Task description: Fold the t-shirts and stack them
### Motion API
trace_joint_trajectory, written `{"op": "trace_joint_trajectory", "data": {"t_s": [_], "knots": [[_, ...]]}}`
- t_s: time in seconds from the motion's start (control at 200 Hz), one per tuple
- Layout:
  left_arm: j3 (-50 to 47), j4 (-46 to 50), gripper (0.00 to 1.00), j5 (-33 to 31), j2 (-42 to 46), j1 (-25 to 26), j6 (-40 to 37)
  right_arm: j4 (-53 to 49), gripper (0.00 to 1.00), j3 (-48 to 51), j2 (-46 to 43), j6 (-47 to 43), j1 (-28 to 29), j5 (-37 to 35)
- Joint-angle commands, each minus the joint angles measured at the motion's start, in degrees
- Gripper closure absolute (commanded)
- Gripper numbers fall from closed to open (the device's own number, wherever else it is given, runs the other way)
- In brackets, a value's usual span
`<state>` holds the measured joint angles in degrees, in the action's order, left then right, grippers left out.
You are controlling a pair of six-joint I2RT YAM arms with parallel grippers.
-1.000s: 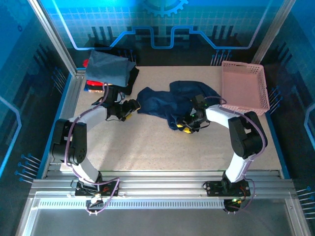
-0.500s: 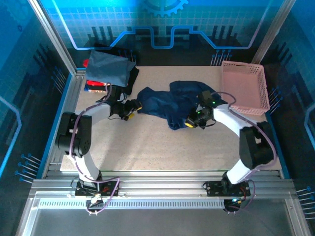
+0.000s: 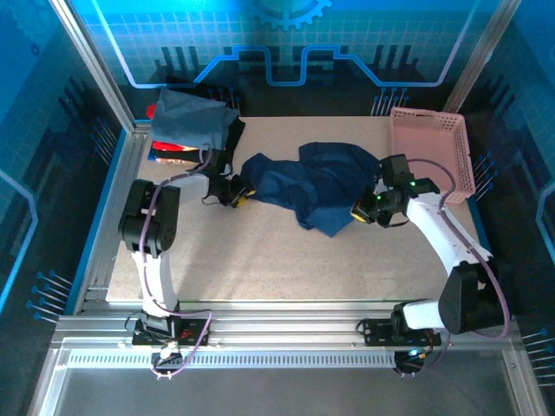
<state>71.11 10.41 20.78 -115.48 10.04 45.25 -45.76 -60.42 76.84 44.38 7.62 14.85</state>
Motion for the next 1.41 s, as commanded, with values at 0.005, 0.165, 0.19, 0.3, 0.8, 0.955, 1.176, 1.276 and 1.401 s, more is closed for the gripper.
{"op": "trace_joint_trajectory", "data": {"t_s": [0.005, 0.165, 0.19, 0.3, 0.8, 0.955, 1.176, 1.276, 1.401], "knots": [[4.2, 2.7, 0.82, -3.3, -1.9, 0.3, -0.9, -6.6, 1.0, -2.5, -2.8, -4.0, -3.3, 1.1], [6.2, 10.9, 1.0, -9.7, 2.1, -1.5, -8.4, -11.2, 1.0, -6.1, -4.7, -8.4, -11.0, 1.9], [6.5, 12.2, 1.0, -10.4, 3.2, -1.8, -9.9, -12.1, 1.0, -7.0, -4.8, -9.3, -12.2, 1.9], [8.0, 17.6, 1.0, -12.4, 8.3, -2.0, -17.5, -15.8, 1.0, -11.5, -4.6, -13.3, -17.1, 1.1], [-6.5, 24.0, 0.6, -14.6, 21.9, -2.1, -26.5, -18.5, 1.0, -9.6, -4.2, -20.2, -27.0, 2.1], [-9.3, 24.2, 0.42, -12.6, 25.5, -2.1, -21.8, -17.6, 1.0, -5.1, -5.2, -20.5, -27.0, 2.6], [-16.0, 22.1, 0.35, -12.6, 30.2, -2.5, -14.9, -17.9, 1.0, -4.7, -5.0, -22.1, -27.0, 1.7], [-19.0, 16.3, 0.36, -8.3, 29.4, -4.2, -10.0, -17.8, 1.0, -4.6, -4.7, -22.5, -27.0, 1.7], [-19.0, 11.8, 0.38, -8.1, 25.7, -4.9, -5.1, -17.6, 1.0, -4.4, -4.5, -22.7, -27.0, 2.1]]}}
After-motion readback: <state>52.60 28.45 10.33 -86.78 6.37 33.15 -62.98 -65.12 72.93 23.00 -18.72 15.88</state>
